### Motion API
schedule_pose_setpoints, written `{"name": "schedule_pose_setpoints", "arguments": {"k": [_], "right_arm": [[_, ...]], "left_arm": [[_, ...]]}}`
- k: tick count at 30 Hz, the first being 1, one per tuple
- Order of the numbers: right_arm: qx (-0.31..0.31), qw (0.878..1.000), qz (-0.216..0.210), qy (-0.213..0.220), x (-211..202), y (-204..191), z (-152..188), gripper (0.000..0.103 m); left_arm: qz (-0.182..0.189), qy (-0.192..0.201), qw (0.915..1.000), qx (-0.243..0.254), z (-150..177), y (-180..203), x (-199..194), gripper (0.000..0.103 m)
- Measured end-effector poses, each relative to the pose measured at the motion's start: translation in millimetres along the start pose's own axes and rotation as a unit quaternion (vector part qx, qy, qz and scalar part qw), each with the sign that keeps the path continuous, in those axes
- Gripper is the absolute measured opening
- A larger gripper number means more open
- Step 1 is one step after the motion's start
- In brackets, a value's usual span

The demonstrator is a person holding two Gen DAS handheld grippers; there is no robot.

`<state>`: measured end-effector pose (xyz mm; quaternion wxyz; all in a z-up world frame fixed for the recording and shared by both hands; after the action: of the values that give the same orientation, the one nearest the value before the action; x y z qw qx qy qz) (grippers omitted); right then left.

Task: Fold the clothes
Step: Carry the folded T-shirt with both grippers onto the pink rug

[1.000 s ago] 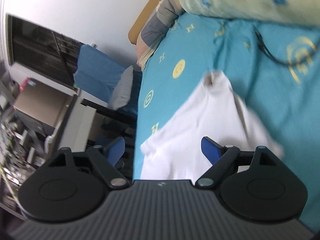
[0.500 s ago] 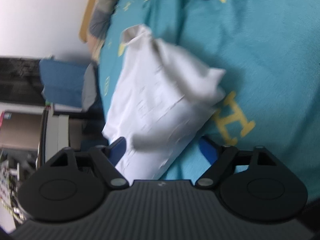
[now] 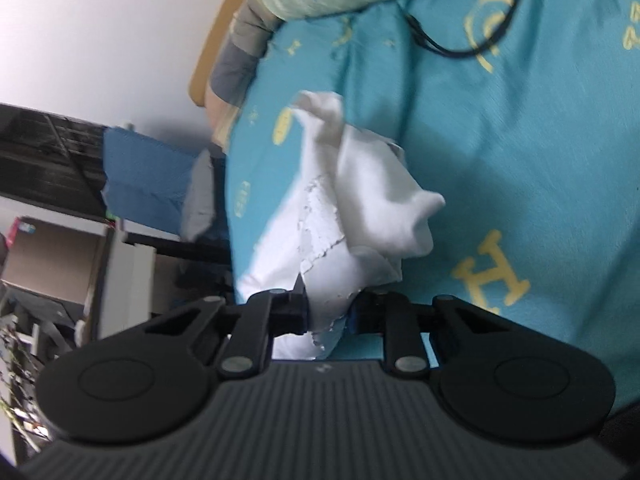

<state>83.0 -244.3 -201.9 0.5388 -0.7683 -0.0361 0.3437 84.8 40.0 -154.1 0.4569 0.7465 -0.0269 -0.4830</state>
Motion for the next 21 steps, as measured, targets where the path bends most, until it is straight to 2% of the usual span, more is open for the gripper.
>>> {"name": "schedule_pose_setpoints", "arguments": {"k": [6,12,17,21], "right_arm": [[-0.001,0.998,-0.041,0.041,-59.8,-36.0,-38.9,0.021],[-0.007,0.994,-0.037,0.101,-149.3,-39.4,-115.9,0.021],[-0.021,0.983,-0.008,0.184,-240.7,-33.2,-217.0,0.021],[-0.046,0.962,0.005,0.268,-327.4,-39.5,-298.7,0.021]], "left_arm": [[0.036,0.003,0.997,0.068,23.3,87.4,-26.9,0.014],[0.081,-0.038,0.9883,0.123,96.2,199.8,1.3,0.014],[0.128,-0.091,0.9727,0.17,174.3,315.3,48.6,0.014],[0.201,-0.13,0.9519,0.191,241.1,419.1,73.6,0.014]]}}
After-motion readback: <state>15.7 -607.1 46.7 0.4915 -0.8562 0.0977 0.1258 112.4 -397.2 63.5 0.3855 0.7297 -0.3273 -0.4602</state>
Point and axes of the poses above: each gripper's, at about its wrist camera, not at the fingertips, and x roughly the way its jaws point, y to its right, z to its underside, the point moved 9 cm from there along x, roughly the way its jaws point
